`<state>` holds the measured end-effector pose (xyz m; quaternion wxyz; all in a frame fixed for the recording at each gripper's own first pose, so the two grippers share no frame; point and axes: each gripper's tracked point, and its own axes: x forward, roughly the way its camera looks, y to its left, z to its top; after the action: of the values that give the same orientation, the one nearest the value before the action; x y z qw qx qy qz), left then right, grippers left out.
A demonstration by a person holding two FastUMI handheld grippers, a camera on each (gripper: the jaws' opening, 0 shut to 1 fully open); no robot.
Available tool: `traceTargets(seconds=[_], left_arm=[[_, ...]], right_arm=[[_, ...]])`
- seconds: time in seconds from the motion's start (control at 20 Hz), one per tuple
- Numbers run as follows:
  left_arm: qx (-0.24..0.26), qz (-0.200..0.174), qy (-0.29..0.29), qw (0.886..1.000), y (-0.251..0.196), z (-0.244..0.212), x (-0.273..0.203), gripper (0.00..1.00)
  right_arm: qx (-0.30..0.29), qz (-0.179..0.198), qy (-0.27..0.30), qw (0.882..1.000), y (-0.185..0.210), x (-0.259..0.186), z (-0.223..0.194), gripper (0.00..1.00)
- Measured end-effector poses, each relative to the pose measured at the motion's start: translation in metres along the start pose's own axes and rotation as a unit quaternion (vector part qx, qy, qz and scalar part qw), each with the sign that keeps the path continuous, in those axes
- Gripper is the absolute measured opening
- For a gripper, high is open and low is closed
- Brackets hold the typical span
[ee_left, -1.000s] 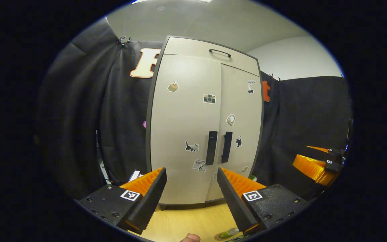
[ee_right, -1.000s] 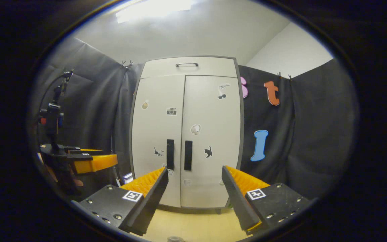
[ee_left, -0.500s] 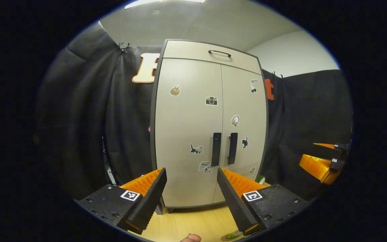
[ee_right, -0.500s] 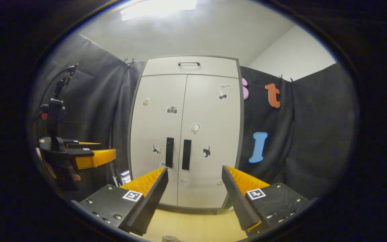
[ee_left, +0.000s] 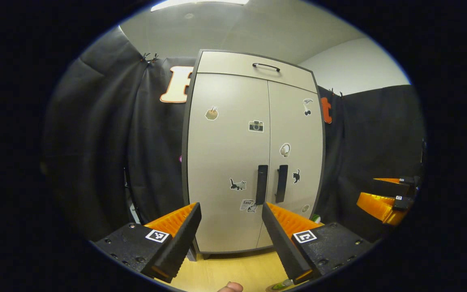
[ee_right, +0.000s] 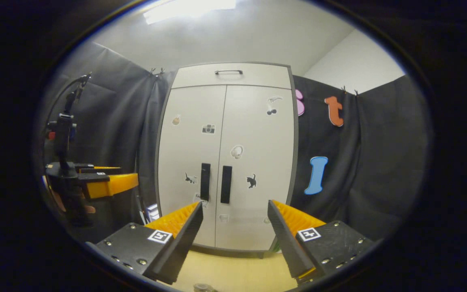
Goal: Grasp the bottle in the cabinet with the left hand and place it on the coaster, then close the right door with the right hand and the left door with the left hand.
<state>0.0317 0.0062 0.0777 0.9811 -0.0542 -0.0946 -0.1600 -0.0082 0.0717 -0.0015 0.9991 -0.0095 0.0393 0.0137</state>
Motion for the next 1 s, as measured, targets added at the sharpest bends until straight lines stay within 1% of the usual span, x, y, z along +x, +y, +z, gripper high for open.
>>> traceTargets(seconds=[0.1,0.2,0.25,0.4,0.7,0.85,1.0], left_arm=[[0.001,-0.001,-0.002,1.0,0.004,-0.002,-0.003,0.95],[-0.002,0.001,0.001,1.0,0.008,-0.006,-0.004,0.95],[-0.006,0.002,0.002,1.0,0.009,-0.006,-0.004,0.95],[-0.013,0.003,0.005,1.0,0.009,-0.007,-0.002,0.95],[0.004,0.012,0.01,1.0,-0.002,-0.009,0.005,0.95],[-0.006,0.028,0.001,1.0,-0.008,-0.002,0.011,0.95],[-0.026,0.038,-0.018,0.999,-0.02,0.009,0.016,0.95]], right_arm=[[-0.009,-0.015,0.001,1.0,-0.002,-0.003,-0.002,0.97],[-0.01,-0.008,0.009,1.0,0.007,-0.002,-0.006,0.95],[-0.01,-0.004,0.014,1.0,0.008,-0.001,-0.008,0.97],[-0.015,-0.006,0.013,1.0,0.006,-0.002,-0.007,0.97],[-0.014,0.007,0.002,1.0,-0.001,0.003,-0.004,0.97],[-0.009,0.022,-0.005,1.0,-0.007,0.006,0.001,0.97],[-0.004,0.026,-0.015,1.0,-0.018,0.009,0.006,0.97]])
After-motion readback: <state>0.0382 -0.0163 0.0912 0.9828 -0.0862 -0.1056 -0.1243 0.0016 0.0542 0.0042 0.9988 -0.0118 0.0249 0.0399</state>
